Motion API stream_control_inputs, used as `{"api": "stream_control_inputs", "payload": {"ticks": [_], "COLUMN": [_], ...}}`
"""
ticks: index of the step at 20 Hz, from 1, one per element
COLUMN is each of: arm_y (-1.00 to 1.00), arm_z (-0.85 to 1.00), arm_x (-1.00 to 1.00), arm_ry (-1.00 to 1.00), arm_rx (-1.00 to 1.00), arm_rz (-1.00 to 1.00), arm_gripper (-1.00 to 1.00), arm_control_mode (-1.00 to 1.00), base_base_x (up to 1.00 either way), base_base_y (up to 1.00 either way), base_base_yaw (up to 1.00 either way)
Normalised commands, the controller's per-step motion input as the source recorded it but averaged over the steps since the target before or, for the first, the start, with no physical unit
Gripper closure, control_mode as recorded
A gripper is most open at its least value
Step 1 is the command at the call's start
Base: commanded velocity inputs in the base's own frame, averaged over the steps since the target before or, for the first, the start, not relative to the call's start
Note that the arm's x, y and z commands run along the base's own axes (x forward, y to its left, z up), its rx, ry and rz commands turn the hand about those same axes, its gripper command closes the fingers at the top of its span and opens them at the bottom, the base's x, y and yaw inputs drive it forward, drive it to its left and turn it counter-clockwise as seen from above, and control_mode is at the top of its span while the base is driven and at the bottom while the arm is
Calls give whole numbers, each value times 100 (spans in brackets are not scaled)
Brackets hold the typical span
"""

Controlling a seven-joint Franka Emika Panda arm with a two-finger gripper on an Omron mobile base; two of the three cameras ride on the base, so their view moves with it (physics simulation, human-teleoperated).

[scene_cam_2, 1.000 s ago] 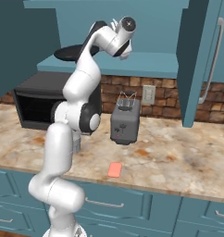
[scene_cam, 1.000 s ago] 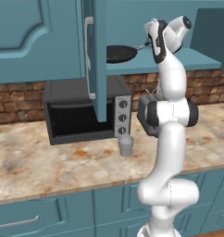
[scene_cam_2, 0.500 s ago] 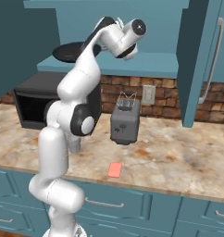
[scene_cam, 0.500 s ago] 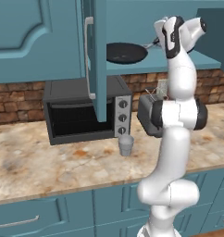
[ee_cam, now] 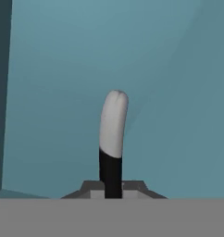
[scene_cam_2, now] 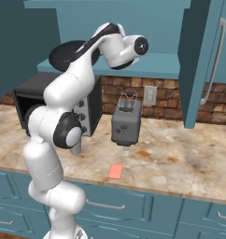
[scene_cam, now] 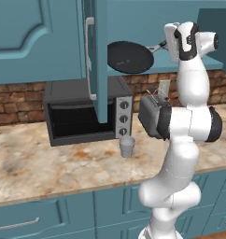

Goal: Pick the pan from the cabinet and place it on the stove. Then turn on the stove burner for the pan.

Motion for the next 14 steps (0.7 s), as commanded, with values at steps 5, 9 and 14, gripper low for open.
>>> {"api": "stream_control_inputs", "payload": {"ticks": [5, 9, 14], "arm_y": [0, 0, -2], "arm_z": [0, 0, 0], "arm_x": [-51, -61, -66], "arm_ry": [0, 0, 0], "arm_rx": [0, 0, 1], "arm_rz": [-1, -5, -6], "arm_gripper": [100, 100, 100], "arm_control_mode": [-100, -100, -100], "base_base_x": [0, 0, 0], "base_base_y": [0, 0, 0], "base_base_yaw": [0, 0, 0]}}
